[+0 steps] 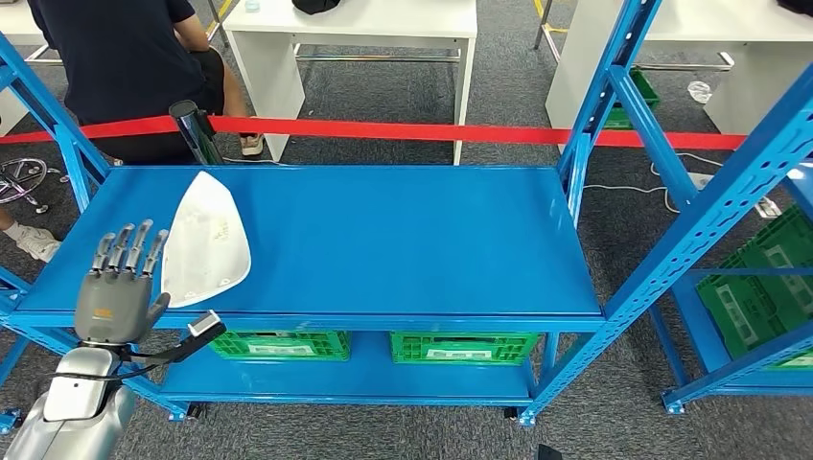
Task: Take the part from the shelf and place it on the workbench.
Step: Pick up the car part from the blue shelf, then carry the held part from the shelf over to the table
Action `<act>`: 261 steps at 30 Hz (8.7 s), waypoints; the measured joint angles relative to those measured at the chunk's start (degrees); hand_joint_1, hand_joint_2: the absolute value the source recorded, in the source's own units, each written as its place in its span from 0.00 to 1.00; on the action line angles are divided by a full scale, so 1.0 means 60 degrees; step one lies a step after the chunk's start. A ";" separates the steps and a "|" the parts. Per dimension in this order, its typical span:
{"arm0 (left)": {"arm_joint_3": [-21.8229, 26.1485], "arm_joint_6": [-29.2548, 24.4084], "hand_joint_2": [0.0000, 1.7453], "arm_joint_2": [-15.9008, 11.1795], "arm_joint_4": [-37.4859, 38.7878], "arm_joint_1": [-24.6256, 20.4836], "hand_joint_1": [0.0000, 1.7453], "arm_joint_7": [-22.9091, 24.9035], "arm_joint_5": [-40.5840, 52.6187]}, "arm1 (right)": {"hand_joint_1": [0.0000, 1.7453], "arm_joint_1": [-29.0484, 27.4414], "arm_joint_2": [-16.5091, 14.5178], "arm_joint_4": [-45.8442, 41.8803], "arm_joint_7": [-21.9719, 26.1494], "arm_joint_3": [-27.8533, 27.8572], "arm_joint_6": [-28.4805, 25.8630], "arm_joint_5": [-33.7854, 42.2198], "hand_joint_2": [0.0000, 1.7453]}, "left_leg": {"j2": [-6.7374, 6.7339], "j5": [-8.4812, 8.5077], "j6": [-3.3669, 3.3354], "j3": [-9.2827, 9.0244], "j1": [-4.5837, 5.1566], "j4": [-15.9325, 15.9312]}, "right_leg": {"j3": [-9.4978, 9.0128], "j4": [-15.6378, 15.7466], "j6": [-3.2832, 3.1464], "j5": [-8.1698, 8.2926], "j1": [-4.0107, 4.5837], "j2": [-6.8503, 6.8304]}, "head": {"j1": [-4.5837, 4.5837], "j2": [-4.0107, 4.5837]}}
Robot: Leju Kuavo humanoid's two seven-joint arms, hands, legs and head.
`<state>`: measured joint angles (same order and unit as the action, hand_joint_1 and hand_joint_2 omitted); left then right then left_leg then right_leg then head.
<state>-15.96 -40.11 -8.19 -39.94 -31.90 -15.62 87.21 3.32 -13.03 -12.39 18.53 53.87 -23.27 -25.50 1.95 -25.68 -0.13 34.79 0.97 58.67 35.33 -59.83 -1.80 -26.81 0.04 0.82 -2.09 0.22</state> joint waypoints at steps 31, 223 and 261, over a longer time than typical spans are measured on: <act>-0.0079 0.2407 1.00 0.0405 0.3385 -0.1788 0.00 0.0814 -0.0467 | 0.00 -0.0011 0.0005 0.0001 -0.0033 -0.0589 0.0067 -0.0061 0.00 | 0.0007 -0.0005 -0.0003 -0.0072 0.0001 -0.0004 | -0.0085 0.0001 0.0008 -0.0014 -0.0001 -0.0021 | -0.0001 0.0000; 0.0451 0.2798 1.00 0.2922 0.2097 -0.3477 1.00 0.0378 -0.1541 | 0.00 0.0019 0.0095 0.0004 0.0003 -0.0232 0.0265 -0.1233 0.00 | -0.0050 0.0258 -0.0232 -0.0185 -0.0109 -0.0377 | 0.0351 -0.0946 0.0290 -0.0672 -0.0032 -0.0053 | -0.0032 0.0000; -0.0350 0.3870 1.00 0.3086 0.1035 -0.3369 1.00 -0.0310 -0.2200 | 0.00 0.0124 0.0232 0.0007 0.0240 0.0175 0.0187 -0.1029 0.00 | -0.0330 0.0436 -0.0029 0.0618 -0.0120 0.0162 | -0.0247 -0.0822 0.0465 -0.0632 -0.0174 -0.0136 | -0.0105 0.0000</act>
<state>-18.06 -16.89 10.33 -33.73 -52.11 -17.48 74.01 4.07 -11.64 -12.35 19.97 54.92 -22.15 -31.67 -0.03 -23.06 -0.31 38.50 0.25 59.64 33.84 -64.76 0.99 -30.60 -1.01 0.01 -2.72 0.22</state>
